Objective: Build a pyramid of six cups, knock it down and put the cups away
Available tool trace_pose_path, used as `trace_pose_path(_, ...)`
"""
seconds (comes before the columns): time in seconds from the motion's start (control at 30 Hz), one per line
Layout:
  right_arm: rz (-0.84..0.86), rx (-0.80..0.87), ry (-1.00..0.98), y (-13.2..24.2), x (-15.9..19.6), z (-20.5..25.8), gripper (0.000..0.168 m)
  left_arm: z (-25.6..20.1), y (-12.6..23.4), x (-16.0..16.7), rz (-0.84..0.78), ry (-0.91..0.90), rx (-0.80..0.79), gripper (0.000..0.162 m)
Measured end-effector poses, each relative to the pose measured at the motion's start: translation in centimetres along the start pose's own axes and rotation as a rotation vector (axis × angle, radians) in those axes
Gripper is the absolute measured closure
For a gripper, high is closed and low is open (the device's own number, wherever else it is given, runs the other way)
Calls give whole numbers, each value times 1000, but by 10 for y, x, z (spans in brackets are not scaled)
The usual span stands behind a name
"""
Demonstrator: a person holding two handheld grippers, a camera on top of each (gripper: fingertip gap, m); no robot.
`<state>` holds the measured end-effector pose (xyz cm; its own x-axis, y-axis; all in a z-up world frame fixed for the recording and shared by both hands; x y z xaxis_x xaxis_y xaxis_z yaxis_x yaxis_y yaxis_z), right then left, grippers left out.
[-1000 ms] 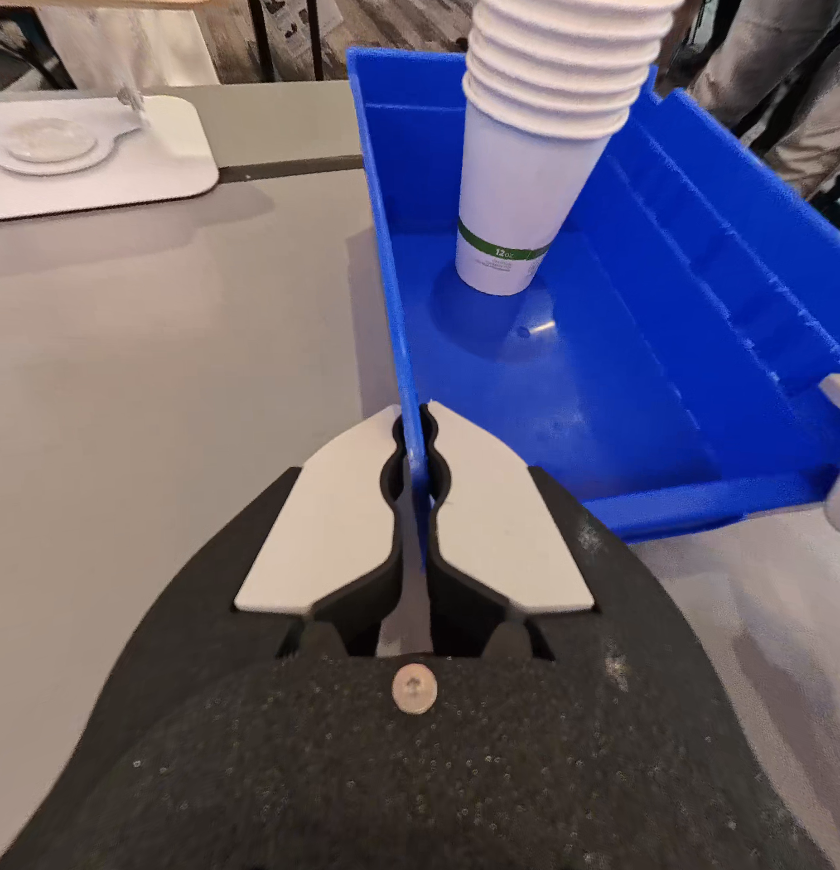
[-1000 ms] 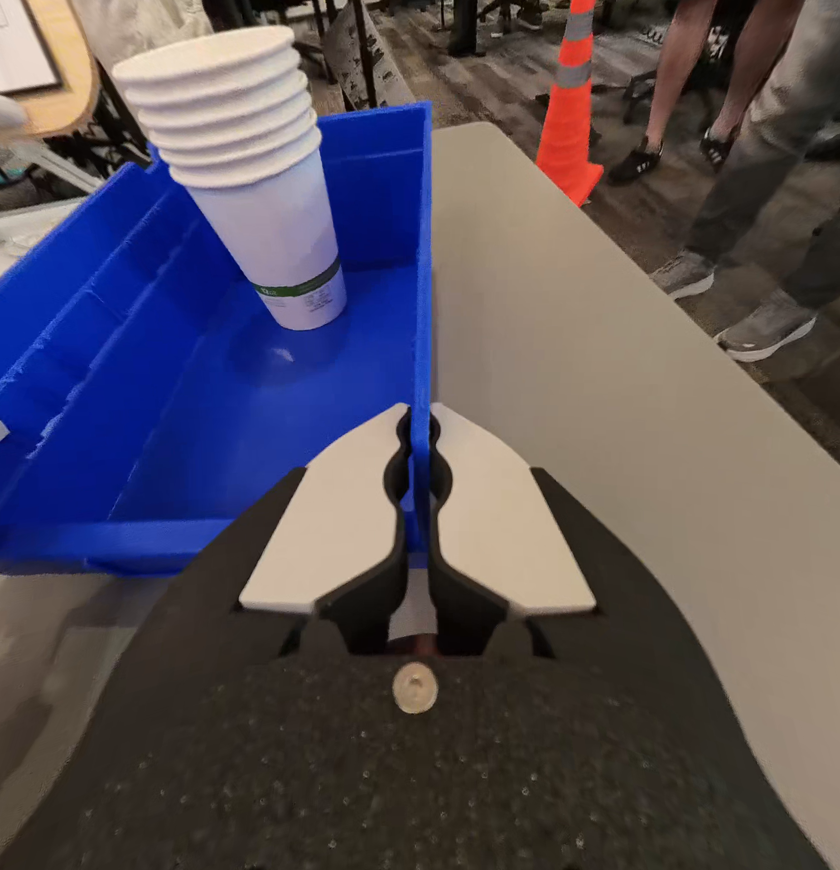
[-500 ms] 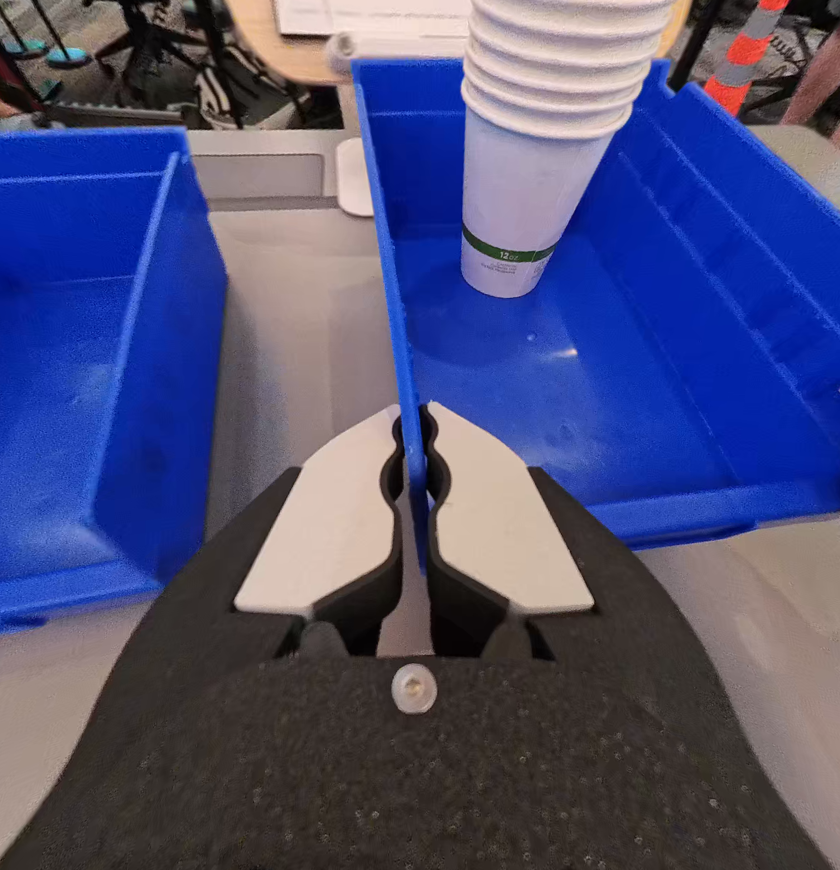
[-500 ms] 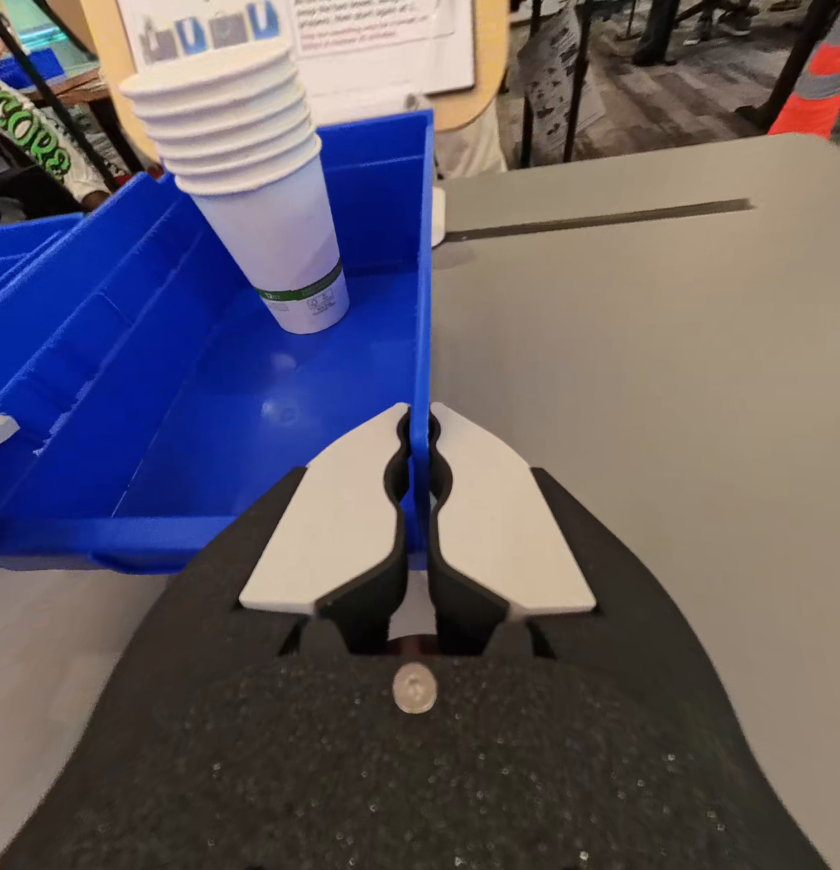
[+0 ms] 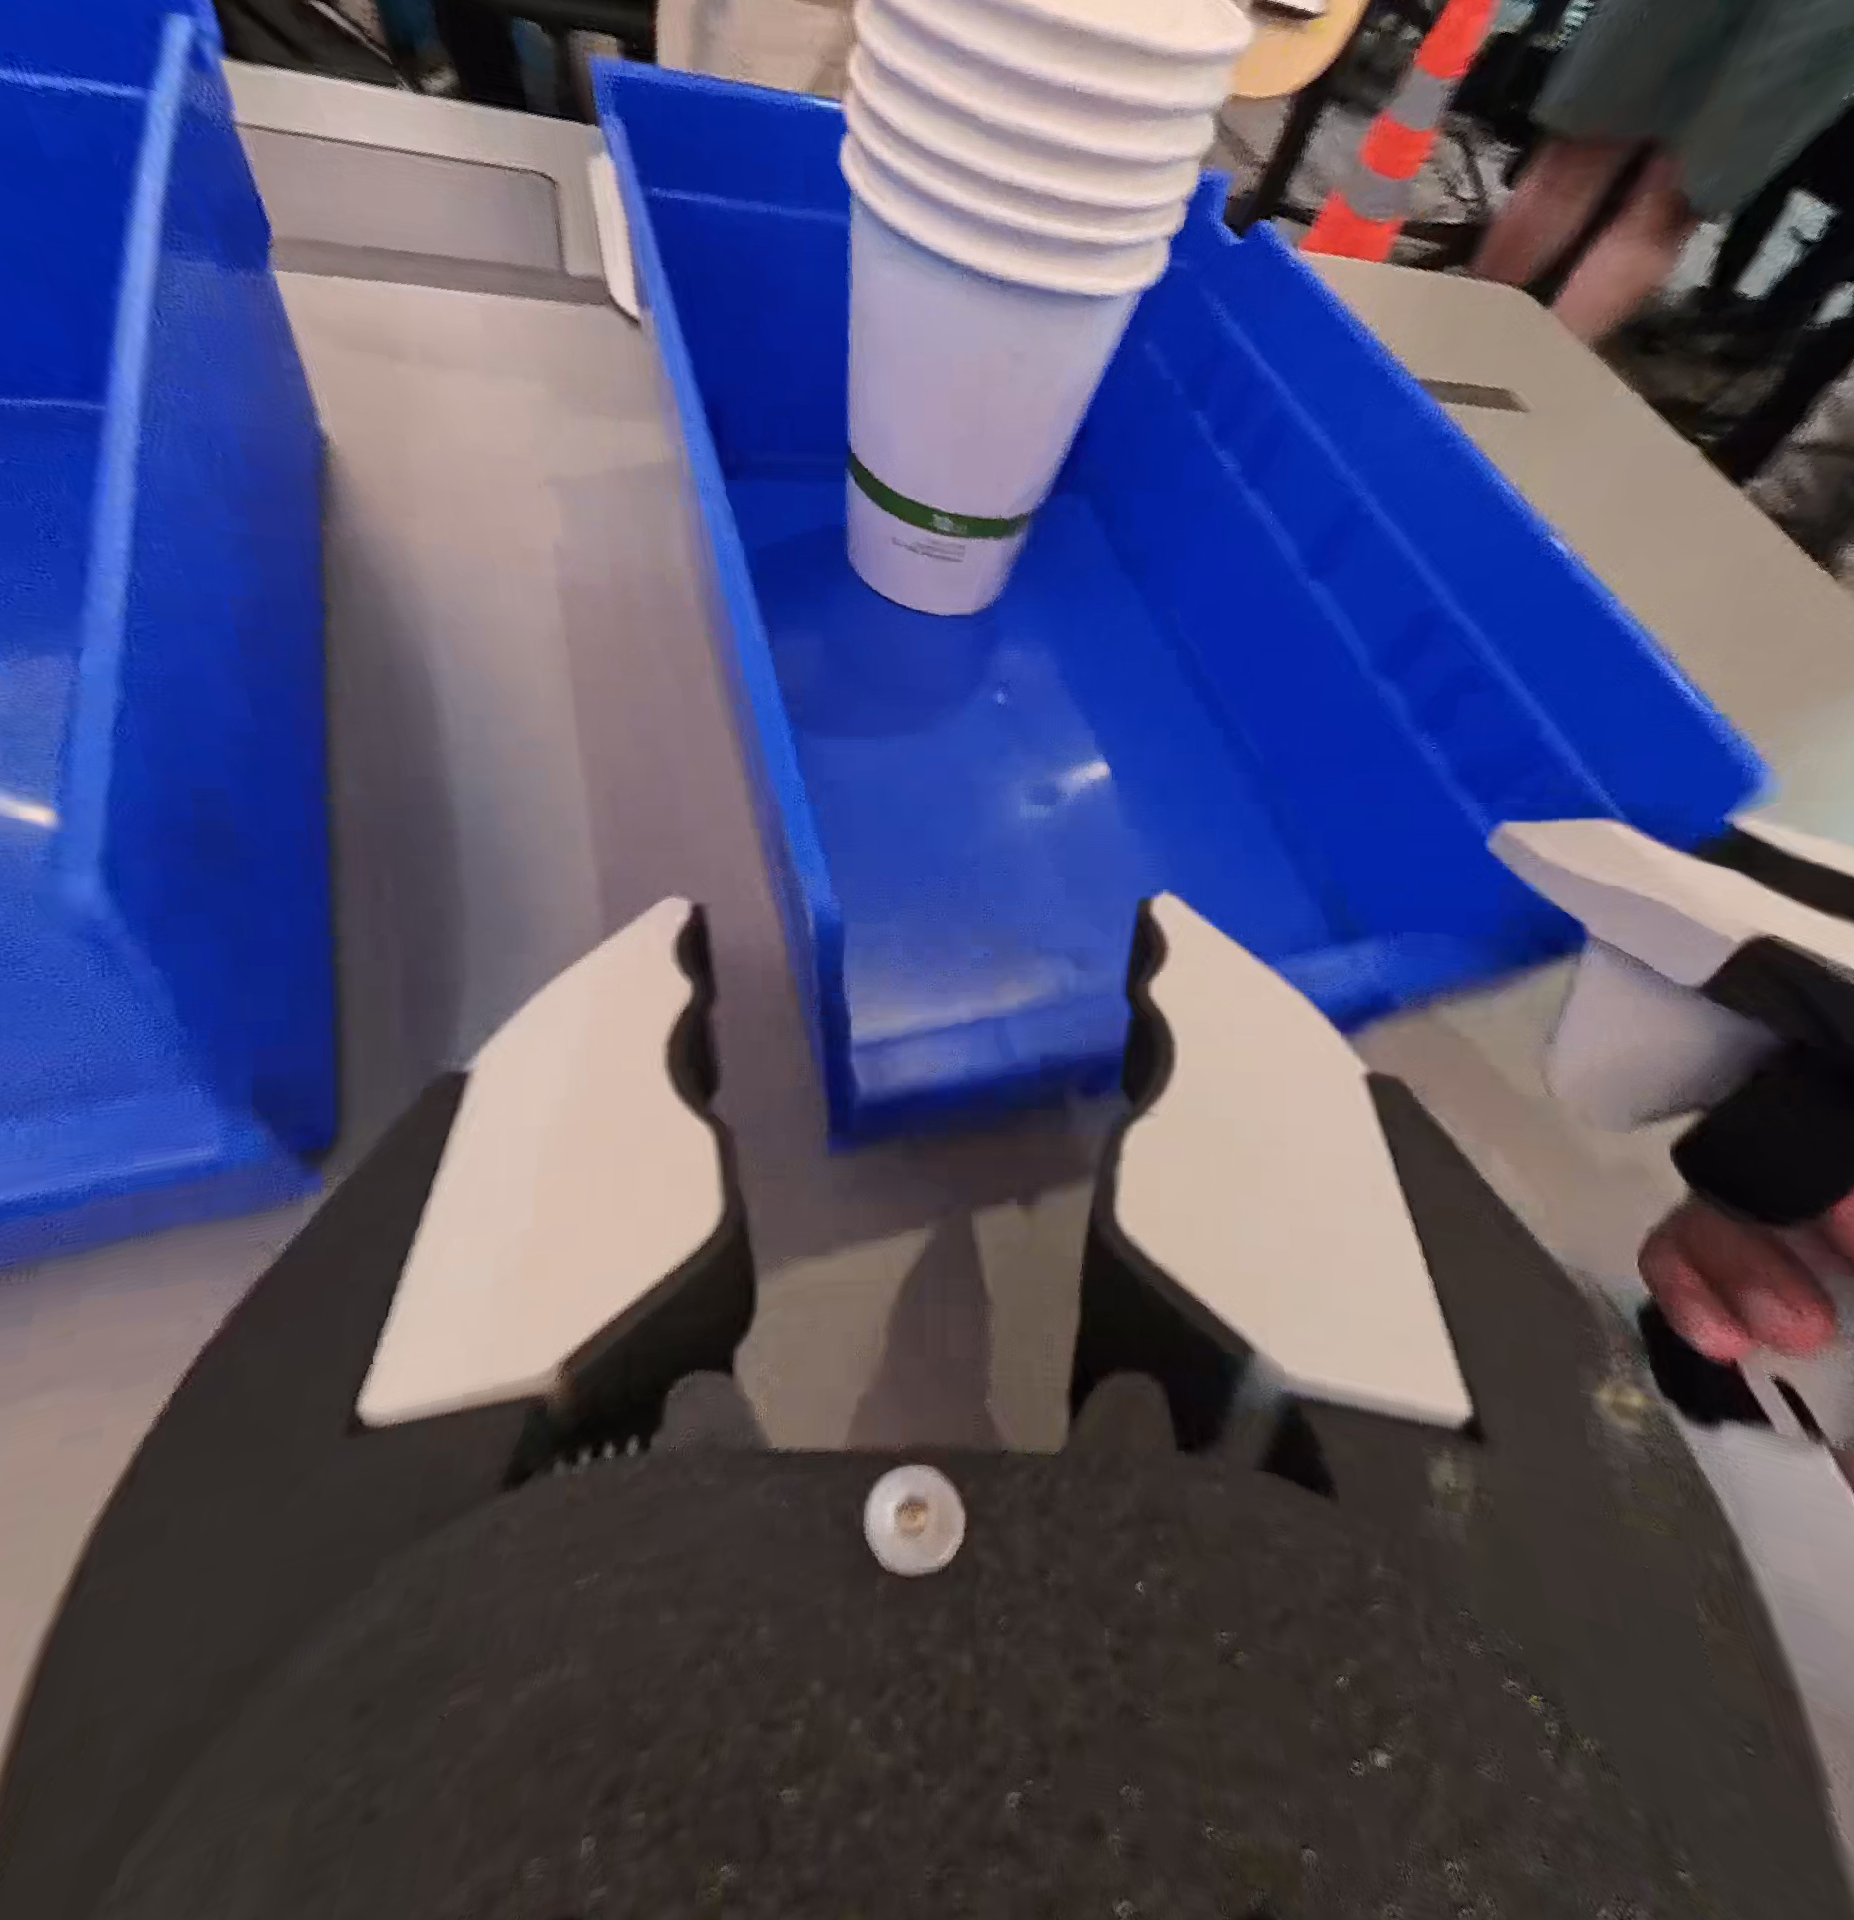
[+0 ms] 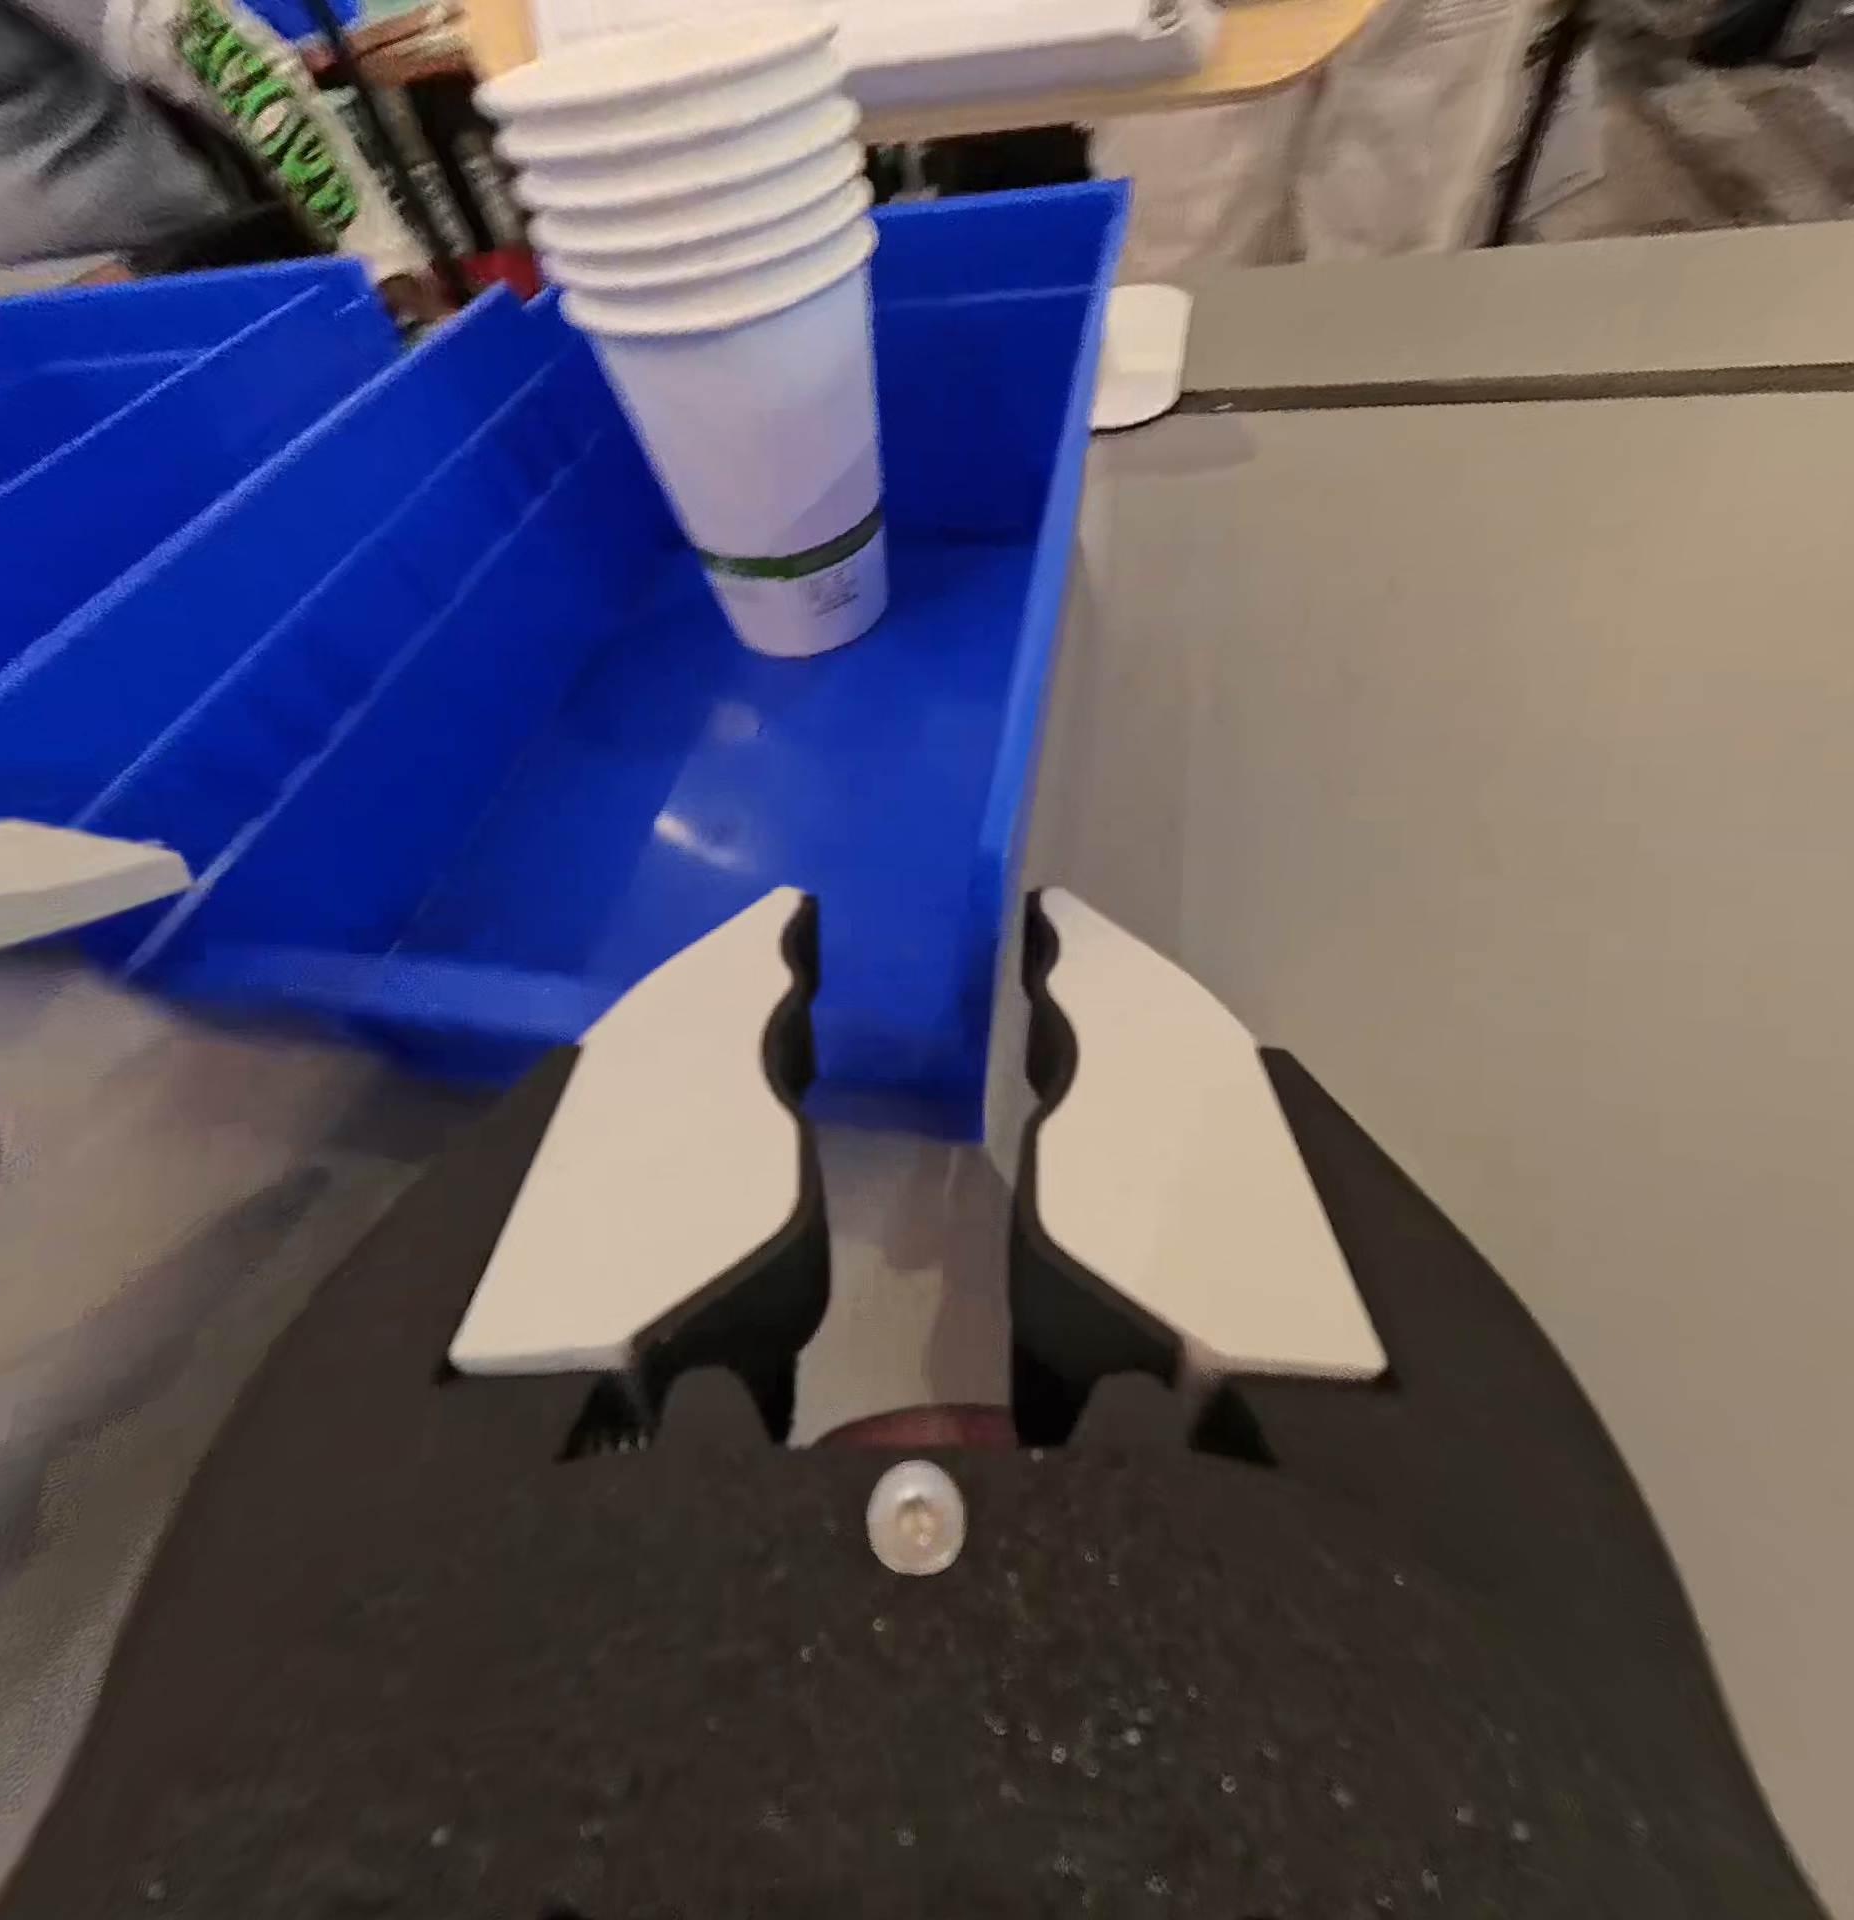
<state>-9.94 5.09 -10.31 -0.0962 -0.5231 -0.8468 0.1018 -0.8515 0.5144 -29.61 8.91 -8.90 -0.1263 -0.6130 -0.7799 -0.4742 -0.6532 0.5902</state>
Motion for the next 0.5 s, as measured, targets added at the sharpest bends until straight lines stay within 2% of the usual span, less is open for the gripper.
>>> trace_pose_path(0.1,-8,-83,58,33,6,4,127,11,48,13,8,21,109,83)
trace_pose_path(0.13,-25,-133,83,45,9,9,127,26,65,16,-4,38,93,83)
trace_pose_path(0.2,-56,-233,143,64,18,23,124,71,93,21,-11,58,14,84)
trace_pose_path(0.3,-30,-309,248,75,35,47,124,171,118,25,11,111,-209,84)
trace_pose_path(0.4,-12,-366,341,74,47,78,124,246,122,16,0,161,-274,87)
trace_pose_path(0.5,56,-412,380,61,57,109,123,277,97,2,35,141,-260,94)
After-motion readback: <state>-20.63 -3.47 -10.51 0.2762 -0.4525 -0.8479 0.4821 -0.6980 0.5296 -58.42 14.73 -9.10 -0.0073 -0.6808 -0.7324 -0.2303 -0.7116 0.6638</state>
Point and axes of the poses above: each gripper's, where its closed fingertips meet, y back along the fingers, x out of its underside, z = x × y across the jaws, the point moved 6 cm from there along y, back along the fingers, and after that the axes turned 9 degrees about z, right-handed, at the moved point
